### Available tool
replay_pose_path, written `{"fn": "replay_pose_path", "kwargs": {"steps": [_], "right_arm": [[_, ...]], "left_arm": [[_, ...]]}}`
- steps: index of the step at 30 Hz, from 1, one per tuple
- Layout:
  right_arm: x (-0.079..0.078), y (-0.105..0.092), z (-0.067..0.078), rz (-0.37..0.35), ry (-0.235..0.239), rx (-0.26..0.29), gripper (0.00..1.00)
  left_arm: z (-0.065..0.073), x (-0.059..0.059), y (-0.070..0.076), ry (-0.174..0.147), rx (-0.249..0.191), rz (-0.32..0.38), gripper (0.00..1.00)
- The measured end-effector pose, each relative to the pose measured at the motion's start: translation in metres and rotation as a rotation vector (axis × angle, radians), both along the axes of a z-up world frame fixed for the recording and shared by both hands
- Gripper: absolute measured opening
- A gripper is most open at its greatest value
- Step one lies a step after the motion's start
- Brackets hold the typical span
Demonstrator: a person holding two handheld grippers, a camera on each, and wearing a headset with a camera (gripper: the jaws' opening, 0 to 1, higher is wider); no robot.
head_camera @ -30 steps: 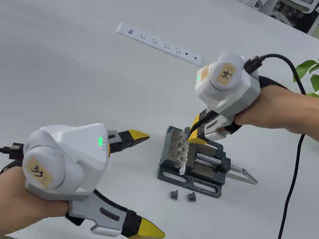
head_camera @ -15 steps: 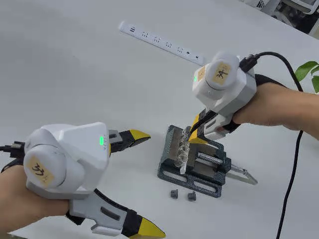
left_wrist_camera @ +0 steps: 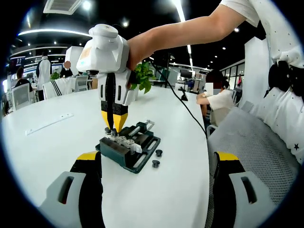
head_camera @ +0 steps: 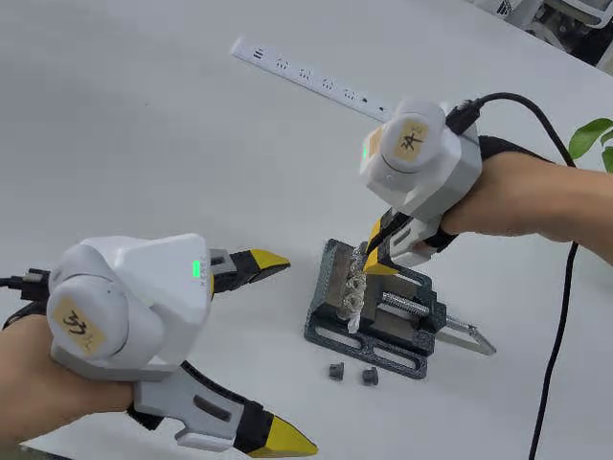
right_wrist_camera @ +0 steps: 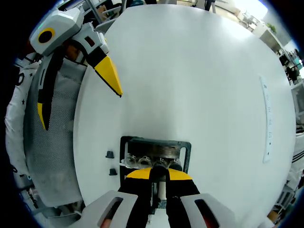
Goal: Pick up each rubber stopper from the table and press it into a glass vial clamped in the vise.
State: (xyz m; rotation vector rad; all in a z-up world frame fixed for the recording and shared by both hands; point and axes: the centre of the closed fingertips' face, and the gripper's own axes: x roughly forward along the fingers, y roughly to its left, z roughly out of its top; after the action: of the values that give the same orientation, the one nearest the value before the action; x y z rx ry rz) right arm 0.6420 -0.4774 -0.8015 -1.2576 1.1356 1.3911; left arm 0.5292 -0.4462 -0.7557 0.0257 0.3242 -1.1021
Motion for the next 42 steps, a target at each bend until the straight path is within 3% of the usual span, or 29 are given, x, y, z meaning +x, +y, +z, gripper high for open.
{"fn": "replay_pose_path", "kwargs": {"steps": [5,22,24,26,32,42], "right_arm": [[0.0012,0.0004,-0.0016,0.007,-0.001,-0.031,0.05],[-0.001,-0.0002,-0.0045,-0.04,0.021,-0.058,0.04],[0.0002,-0.0001,-0.0042,-0.016,0.027,-0.051,0.04],[-0.0003,-0.0004,-0.0029,-0.06,0.042,-0.034,0.06],[-0.0011,-0.0037,-0.0012,-0.031,0.027,0.009,0.07],[-0.0006,-0.0011,-0.0012,-0.044,0.012,0.054,0.08]], "left_arm": [[0.0006,0.0003,-0.0005,-0.001,-0.001,0.0,0.97],[0.0067,0.0035,-0.0064,-0.002,-0.012,0.009,0.96],[0.0077,0.0036,-0.0071,-0.004,-0.012,0.008,0.96],[0.0083,0.0032,-0.0077,-0.003,-0.012,0.007,0.96],[0.0092,0.0001,-0.0081,-0.002,-0.002,0.002,0.96],[0.0089,-0.0001,-0.007,-0.002,-0.003,0.001,0.95]]}}
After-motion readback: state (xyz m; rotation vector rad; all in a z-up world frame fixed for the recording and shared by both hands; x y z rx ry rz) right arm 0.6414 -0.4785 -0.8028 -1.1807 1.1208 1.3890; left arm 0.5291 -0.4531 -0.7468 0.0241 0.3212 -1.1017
